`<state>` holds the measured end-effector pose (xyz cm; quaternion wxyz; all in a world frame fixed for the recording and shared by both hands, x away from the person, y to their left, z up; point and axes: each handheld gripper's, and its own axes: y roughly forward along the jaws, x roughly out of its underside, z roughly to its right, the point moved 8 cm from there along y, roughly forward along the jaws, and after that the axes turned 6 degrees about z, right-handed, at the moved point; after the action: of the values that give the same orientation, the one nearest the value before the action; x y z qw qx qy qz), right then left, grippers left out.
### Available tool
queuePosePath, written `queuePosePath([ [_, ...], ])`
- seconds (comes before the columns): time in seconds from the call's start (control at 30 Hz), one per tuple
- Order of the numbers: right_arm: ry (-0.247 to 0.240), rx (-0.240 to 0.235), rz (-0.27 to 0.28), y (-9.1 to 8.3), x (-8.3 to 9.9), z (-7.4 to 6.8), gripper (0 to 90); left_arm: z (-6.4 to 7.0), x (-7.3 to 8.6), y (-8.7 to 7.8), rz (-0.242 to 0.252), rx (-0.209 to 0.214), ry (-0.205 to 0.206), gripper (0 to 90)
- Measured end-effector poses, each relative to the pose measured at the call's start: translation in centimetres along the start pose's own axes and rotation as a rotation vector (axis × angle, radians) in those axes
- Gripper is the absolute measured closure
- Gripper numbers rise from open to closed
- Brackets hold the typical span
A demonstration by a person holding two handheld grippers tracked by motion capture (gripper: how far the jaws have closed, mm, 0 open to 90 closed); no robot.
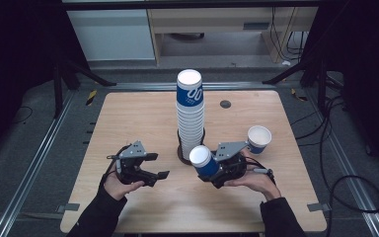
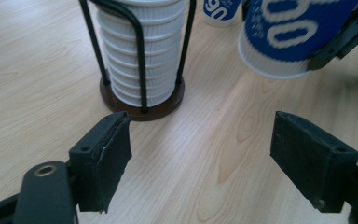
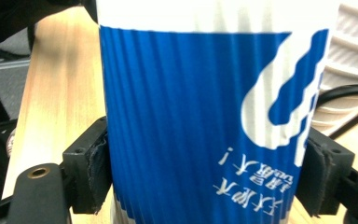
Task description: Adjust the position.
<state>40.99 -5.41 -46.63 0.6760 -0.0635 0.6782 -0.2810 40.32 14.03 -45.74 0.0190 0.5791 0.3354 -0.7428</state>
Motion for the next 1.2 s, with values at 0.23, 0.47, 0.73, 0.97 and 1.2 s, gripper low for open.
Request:
queuePosePath([
  [0.23, -0.017, -0.044, -0.03, 1.4, 0.3, -0.6, 20.0, 1.2, -0.3, 0.4, -0.012, 0.036, 0.029, 19.7],
  [0.47, -0.031, -0.078, -0.056, 2.7, 0.6, -1.2, 20.0, 2.1, -0.8, 0.8, -0.003, 0.074, 0.038, 19.3],
  [0.73, -0.055, -0.118, -0.087, 4.2, 0.8, -2.2, 20.0, 3.4, -0.8, 1.7, -0.028, 0.117, 0.067, 17.6],
  [0.97, -0.076, -0.143, -0.092, 5.0, 0.7, -3.0, 20.0, 3.9, -0.8, 2.1, -0.038, 0.133, 0.076, 17.4],
  [1.2, -0.103, -0.169, -0.098, 5.8, 0.6, -3.8, 20.1, 4.3, -0.4, 2.6, -0.068, 0.15, 0.076, 18.4],
])
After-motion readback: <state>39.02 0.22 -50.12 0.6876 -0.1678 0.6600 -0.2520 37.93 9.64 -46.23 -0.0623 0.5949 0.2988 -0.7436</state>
